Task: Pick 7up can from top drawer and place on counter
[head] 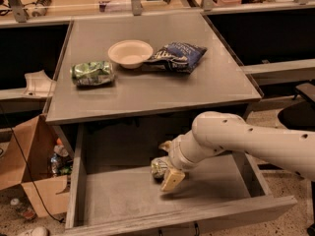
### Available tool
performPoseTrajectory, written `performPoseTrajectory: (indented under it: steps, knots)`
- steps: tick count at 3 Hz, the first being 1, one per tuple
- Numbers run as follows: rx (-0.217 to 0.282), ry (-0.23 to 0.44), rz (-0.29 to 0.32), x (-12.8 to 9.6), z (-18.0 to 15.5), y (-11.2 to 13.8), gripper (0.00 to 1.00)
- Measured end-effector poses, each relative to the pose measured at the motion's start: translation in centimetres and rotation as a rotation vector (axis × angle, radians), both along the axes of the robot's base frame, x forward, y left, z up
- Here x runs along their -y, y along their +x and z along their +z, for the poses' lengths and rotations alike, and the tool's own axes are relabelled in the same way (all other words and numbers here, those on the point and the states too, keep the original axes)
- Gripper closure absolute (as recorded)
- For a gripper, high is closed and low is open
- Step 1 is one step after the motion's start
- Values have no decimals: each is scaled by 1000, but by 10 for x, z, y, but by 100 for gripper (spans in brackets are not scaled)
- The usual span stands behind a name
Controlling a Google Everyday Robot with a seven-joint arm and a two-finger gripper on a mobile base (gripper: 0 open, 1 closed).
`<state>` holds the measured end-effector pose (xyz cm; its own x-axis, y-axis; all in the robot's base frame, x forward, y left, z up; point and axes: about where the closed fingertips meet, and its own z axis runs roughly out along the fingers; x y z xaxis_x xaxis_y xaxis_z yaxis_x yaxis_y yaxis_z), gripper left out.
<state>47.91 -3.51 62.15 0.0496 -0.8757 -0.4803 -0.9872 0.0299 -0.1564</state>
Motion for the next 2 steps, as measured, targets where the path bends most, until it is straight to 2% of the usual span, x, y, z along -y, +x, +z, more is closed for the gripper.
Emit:
performPoseTrajectory:
  steps: [1,2]
  knots:
    - [0,0,0,0,0,0,56]
    - [0,0,0,0,0,0,79]
